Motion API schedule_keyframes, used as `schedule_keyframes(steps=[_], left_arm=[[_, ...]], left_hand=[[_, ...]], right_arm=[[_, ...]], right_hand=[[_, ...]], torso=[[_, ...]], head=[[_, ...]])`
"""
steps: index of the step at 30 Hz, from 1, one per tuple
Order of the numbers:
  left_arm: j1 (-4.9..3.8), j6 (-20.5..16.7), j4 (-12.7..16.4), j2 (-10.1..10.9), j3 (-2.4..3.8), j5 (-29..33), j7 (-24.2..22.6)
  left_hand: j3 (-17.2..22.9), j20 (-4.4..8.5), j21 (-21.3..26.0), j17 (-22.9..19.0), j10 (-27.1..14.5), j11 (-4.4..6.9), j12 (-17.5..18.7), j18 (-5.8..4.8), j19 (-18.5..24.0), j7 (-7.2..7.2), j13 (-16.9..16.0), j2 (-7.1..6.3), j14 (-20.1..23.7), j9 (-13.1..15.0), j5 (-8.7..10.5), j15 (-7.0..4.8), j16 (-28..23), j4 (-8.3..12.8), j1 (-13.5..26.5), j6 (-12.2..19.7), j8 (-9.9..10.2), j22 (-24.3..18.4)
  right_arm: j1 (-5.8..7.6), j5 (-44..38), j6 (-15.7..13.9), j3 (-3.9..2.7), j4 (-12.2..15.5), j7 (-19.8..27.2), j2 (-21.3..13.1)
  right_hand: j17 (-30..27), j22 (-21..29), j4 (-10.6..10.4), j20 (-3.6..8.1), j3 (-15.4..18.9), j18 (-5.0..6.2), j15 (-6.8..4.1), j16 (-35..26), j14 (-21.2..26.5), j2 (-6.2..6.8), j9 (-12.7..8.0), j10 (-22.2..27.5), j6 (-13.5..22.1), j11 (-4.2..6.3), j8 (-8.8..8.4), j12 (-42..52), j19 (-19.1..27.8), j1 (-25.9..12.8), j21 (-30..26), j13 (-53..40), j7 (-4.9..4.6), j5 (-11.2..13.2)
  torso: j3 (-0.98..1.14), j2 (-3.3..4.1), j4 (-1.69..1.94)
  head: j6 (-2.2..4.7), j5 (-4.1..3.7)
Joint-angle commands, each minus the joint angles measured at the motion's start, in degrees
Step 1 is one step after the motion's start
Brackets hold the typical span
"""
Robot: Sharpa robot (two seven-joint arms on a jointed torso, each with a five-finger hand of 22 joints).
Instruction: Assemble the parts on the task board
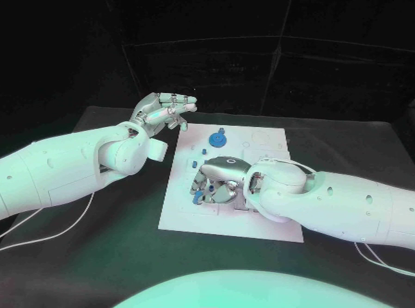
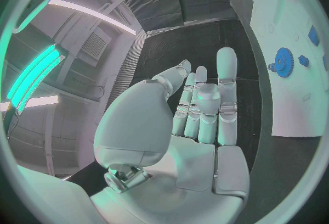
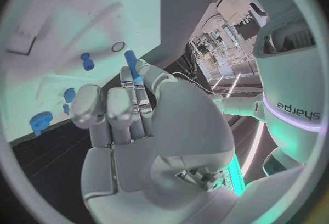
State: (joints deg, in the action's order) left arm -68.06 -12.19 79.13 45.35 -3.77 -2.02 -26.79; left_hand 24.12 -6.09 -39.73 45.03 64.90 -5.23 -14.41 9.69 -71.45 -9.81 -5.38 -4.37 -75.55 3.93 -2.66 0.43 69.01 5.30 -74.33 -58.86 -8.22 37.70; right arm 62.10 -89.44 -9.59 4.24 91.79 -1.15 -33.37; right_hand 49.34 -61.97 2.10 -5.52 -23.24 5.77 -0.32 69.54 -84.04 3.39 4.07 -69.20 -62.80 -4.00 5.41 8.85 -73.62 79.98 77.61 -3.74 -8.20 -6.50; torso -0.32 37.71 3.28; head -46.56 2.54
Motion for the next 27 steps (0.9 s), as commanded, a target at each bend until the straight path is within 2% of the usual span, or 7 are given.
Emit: schedule_keyframes(steps=[1,15,20,27], left_arm=[[-0.09,0.6,0.0,-0.1,0.06,0.2,-0.5],[-0.09,0.7,0.0,-0.1,0.06,0.2,-0.4],[-0.09,0.7,0.0,-0.1,0.06,0.2,-0.4],[-0.09,0.7,0.0,-0.1,0.06,0.2,-0.4]], left_hand=[[-0.4,-0.03,0.3,-0.1,-0.4,-0.14,-0.4,0.76,0.3,0.0,-0.1,0.11,0.3,-0.1,-0.26,0.07,-0.2,0.0,0.0,0.2,-0.2,-0.1],[-0.4,-0.03,0.3,-0.1,-0.4,-0.14,-0.4,0.76,0.3,0.0,-0.1,0.11,0.3,-0.1,-0.26,0.07,-0.2,0.0,0.0,0.2,-0.2,-0.1],[-0.5,-0.05,0.4,-0.3,-0.5,-0.14,-0.5,0.77,0.3,0.0,-0.1,0.25,0.4,-0.1,-0.25,0.08,-0.2,0.0,-0.1,0.2,-0.2,-0.2],[-0.5,-0.05,0.4,-0.3,-0.5,-0.14,-0.5,0.77,0.3,0.0,-0.1,0.25,0.4,-0.1,-0.25,0.08,-0.2,0.0,-0.1,0.2,-0.2,-0.2]], right_arm=[[0.02,-2.4,2.1,-0.01,-0.1,-1.7,0.2],[-0.05,-5.4,2.9,0.01,-0.7,-5.7,0.8],[-0.06,-6.0,3.4,0.0,-0.8,-6.3,1.1],[-0.08,-6.4,4.3,0.0,-0.8,-6.5,1.9]], right_hand=[[-0.1,0.0,0.0,-0.11,-0.4,-0.12,-0.21,0.2,-0.1,0.42,0.0,-0.2,-0.1,-0.25,-0.34,-0.2,-0.1,0.0,0.3,0.0,-0.4,-0.3],[0.0,0.0,-0.1,-0.14,-0.4,-0.12,-0.19,0.2,-0.1,0.44,0.1,-0.3,-0.2,-0.25,-0.33,-0.3,-0.1,-0.1,0.3,0.0,-0.39,-0.3],[0.0,0.0,-0.1,-0.14,-0.4,-0.12,-0.19,0.2,-0.1,0.44,0.1,-0.3,-0.2,-0.25,-0.33,-0.3,-0.1,-0.1,0.3,0.0,-0.39,-0.3],[-0.2,0.0,-0.1,-0.18,-0.4,-0.11,-0.18,0.2,-0.1,0.79,0.0,-0.4,-0.2,-0.27,-0.45,-0.5,0.0,-0.4,0.3,0.0,-0.4,-0.1]], torso=[[-0.01,-0.01,-0.07],[-0.04,-0.01,-0.02],[-0.01,0.01,-0.03],[-0.01,0.0,-0.06]], head=[[0.01,-0.14],[-0.31,-0.01],[-0.28,-0.22],[-0.31,-0.04]])
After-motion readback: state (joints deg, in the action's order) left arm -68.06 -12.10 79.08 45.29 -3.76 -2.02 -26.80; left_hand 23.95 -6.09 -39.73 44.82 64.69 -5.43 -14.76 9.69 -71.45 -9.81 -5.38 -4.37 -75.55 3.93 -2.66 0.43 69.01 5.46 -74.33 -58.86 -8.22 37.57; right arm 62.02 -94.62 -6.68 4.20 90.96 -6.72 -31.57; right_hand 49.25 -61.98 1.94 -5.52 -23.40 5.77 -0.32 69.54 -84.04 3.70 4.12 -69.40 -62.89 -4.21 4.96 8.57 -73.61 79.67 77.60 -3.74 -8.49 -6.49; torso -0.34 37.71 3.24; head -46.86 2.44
